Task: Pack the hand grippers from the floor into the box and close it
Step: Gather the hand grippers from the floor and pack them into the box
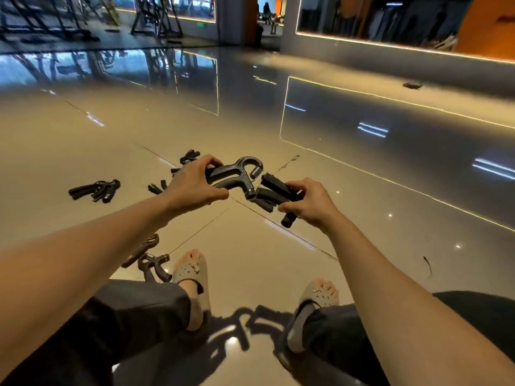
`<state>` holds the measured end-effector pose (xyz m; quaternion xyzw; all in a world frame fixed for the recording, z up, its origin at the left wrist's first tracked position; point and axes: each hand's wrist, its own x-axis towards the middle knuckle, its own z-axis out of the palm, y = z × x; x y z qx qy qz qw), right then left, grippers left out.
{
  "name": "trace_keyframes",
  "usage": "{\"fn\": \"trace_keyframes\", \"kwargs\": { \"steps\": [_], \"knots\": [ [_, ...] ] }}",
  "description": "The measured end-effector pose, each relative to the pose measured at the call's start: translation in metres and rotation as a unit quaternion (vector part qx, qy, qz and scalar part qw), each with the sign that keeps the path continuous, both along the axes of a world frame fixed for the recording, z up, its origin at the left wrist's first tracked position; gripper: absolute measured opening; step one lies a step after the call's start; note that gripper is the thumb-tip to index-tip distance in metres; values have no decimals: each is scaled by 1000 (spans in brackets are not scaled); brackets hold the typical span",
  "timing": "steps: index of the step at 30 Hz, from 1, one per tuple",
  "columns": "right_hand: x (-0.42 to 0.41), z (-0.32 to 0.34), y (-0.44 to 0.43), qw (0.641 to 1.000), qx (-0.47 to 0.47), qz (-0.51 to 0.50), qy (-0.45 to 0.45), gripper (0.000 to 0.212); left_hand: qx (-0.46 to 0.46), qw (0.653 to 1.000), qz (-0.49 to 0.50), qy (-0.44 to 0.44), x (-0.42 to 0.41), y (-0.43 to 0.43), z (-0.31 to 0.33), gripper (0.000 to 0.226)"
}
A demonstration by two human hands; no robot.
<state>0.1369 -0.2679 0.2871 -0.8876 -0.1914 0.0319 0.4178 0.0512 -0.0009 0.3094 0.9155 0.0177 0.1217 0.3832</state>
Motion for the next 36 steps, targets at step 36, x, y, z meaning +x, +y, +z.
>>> {"fn": "trace_keyframes", "kwargs": {
  "steps": [36],
  "knots": [
    [-286,100,-342,979,-200,-19,17,53,17,987,-158,-14,-205,-312,42,51]
  ]
}}
